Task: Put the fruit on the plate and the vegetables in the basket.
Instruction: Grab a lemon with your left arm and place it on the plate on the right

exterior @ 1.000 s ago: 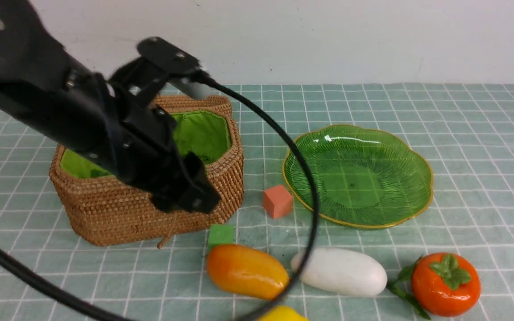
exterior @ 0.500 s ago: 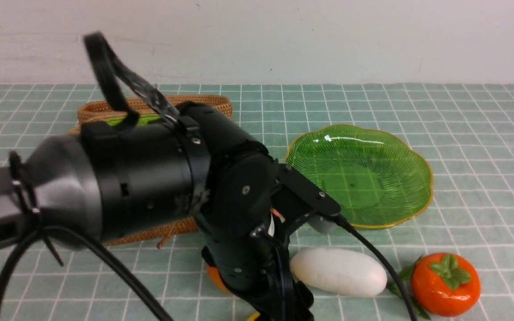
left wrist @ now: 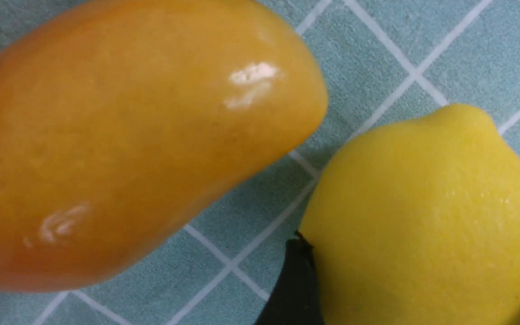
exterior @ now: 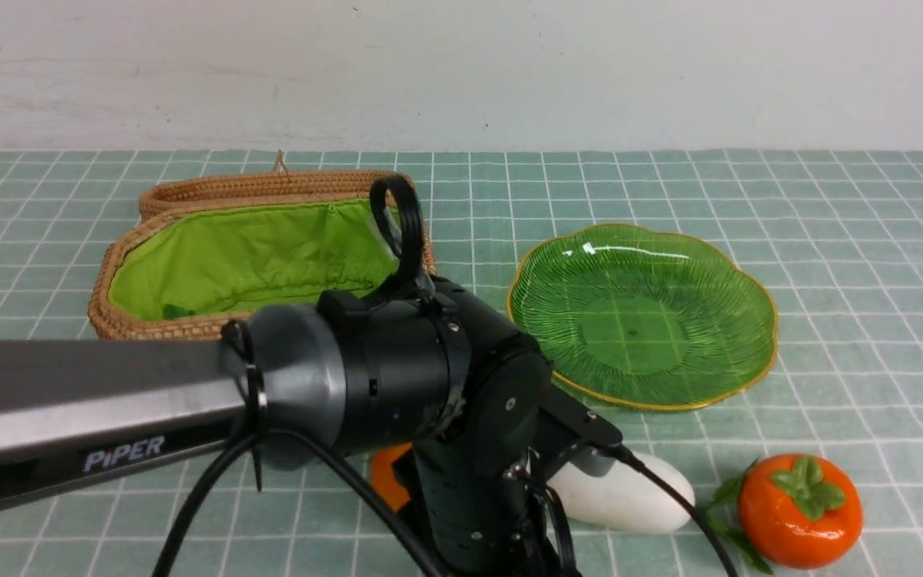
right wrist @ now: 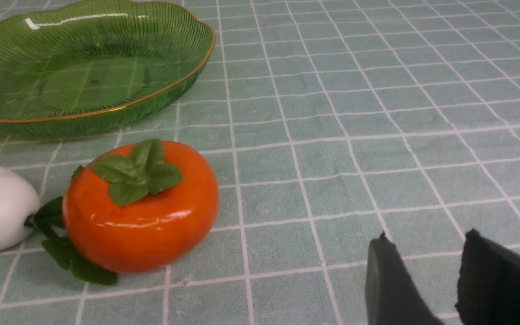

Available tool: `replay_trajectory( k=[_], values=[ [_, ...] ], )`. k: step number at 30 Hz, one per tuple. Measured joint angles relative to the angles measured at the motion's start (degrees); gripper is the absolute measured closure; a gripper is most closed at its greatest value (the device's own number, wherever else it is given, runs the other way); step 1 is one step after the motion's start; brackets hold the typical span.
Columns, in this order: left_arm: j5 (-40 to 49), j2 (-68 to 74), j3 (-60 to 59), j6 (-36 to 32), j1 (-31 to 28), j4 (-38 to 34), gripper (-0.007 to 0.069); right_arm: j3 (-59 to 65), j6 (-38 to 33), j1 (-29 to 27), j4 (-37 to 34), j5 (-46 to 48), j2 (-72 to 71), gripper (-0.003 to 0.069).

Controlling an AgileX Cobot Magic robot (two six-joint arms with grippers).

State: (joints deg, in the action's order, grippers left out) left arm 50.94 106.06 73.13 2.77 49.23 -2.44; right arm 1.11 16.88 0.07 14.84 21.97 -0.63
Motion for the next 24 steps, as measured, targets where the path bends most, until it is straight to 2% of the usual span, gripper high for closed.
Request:
replay_trajectory(
  k=[7,15,19,21,24],
  values=[
    [0.52,0.12,0.51,-0.20,0.07,1.40,0.0064,0.00,0.00,0.00,0.00,0.00,0.00,0.0417],
    [11.02,1.07,6.54,-5.02,0.00,2.44,0.0064,0.00,0.00,0.00,0.00,0.00,0.00,0.0417],
    [15.75,0.33,15.01,-7.52,-1.44,1.77,0.0064,0.00,0.00,0.00,0.00,0.00,0.00,0.0417],
    [15.70,0.20,17.66,-7.96,-2.87,1.20,0.0064,0.00,0.00,0.00,0.00,0.00,0.00,0.0417],
    [9.24,1.26,25.38,-8.36,-7.94,-1.61,0.0064,0.00,0.00,0.00,0.00,0.00,0.00,0.0417]
  ],
)
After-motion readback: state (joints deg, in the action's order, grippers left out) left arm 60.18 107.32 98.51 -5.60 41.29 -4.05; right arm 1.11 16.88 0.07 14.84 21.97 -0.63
